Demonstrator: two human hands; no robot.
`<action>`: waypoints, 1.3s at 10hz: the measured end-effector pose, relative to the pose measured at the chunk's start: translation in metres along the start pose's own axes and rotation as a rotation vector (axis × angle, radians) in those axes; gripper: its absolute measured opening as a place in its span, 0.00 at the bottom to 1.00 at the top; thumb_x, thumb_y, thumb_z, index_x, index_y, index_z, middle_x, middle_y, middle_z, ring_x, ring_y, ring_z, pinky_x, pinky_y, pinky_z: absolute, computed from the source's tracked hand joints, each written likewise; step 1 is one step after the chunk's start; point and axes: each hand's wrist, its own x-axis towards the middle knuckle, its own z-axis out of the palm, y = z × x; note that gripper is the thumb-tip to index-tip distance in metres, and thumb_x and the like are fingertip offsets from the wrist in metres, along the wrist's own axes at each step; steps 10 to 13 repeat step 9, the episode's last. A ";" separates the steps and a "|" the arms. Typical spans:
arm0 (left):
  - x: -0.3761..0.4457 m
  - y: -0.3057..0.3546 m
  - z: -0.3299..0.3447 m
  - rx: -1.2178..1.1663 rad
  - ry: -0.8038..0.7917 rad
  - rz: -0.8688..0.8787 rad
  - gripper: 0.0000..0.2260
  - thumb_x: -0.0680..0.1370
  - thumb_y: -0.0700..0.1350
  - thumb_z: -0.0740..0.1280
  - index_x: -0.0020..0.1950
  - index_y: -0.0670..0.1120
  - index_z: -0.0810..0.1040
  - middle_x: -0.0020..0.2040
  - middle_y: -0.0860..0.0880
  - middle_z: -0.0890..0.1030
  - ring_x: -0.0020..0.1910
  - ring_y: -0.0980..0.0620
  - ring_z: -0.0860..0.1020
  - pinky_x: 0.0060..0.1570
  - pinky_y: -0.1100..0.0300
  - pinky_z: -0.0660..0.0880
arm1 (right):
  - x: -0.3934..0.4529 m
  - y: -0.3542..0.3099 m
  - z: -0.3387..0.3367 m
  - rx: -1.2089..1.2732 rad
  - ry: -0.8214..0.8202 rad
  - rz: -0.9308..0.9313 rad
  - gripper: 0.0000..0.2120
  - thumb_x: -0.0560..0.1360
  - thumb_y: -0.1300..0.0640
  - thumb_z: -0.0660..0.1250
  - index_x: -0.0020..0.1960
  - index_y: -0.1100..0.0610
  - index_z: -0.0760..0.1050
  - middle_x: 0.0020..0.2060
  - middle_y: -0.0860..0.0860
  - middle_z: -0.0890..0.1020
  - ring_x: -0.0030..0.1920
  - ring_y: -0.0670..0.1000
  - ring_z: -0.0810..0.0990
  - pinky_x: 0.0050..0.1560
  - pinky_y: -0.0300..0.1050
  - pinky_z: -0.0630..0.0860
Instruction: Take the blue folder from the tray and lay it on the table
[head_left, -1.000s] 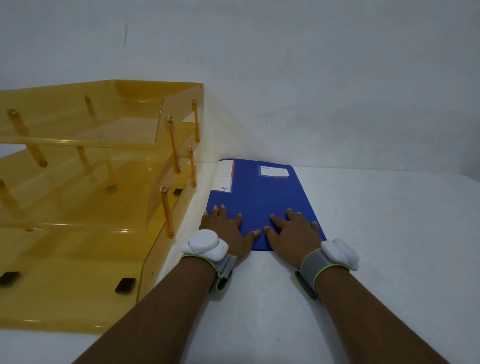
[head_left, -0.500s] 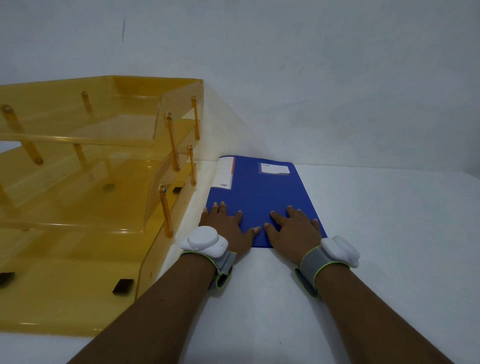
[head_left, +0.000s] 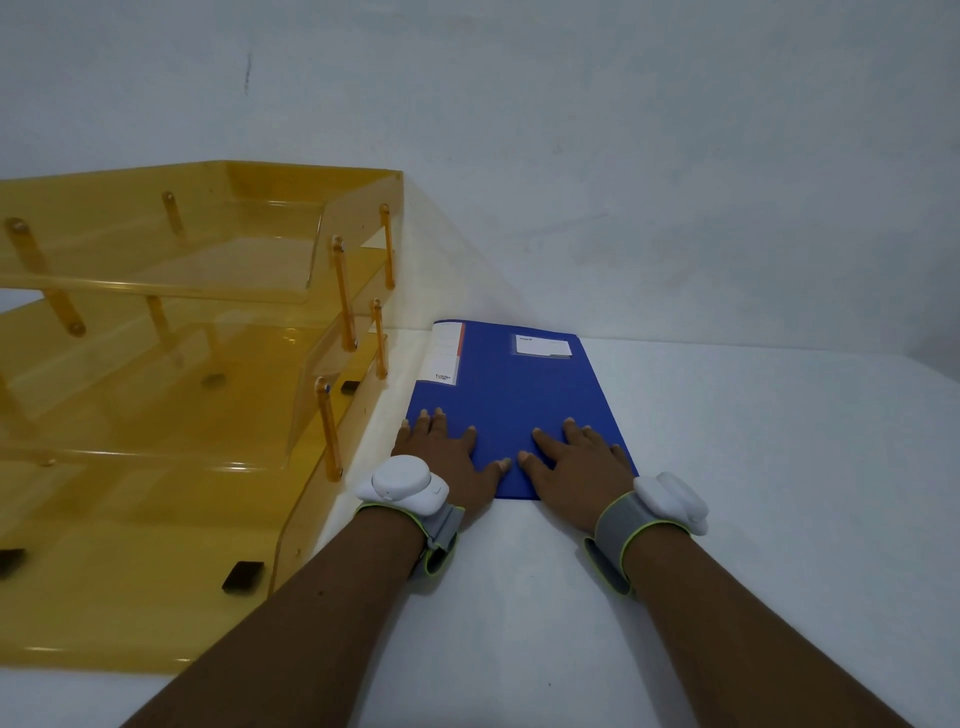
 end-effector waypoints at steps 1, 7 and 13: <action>0.000 0.001 -0.003 -0.008 -0.007 0.000 0.34 0.75 0.67 0.49 0.77 0.52 0.54 0.79 0.41 0.49 0.78 0.41 0.46 0.76 0.47 0.43 | -0.002 0.001 -0.001 0.025 -0.006 -0.001 0.28 0.78 0.39 0.48 0.76 0.47 0.52 0.78 0.53 0.50 0.78 0.56 0.48 0.77 0.57 0.46; -0.056 -0.003 -0.034 -0.311 0.288 0.047 0.16 0.78 0.50 0.61 0.62 0.44 0.77 0.61 0.45 0.79 0.60 0.46 0.77 0.55 0.59 0.71 | -0.063 -0.001 -0.046 0.145 0.210 0.056 0.13 0.77 0.54 0.59 0.51 0.60 0.79 0.51 0.57 0.83 0.53 0.58 0.79 0.52 0.46 0.74; -0.092 -0.002 -0.055 -0.453 0.410 -0.004 0.12 0.78 0.48 0.62 0.50 0.43 0.82 0.51 0.44 0.84 0.50 0.45 0.80 0.46 0.60 0.71 | -0.093 -0.010 -0.071 0.267 0.275 0.048 0.12 0.78 0.58 0.59 0.44 0.63 0.77 0.49 0.59 0.82 0.49 0.59 0.80 0.47 0.47 0.75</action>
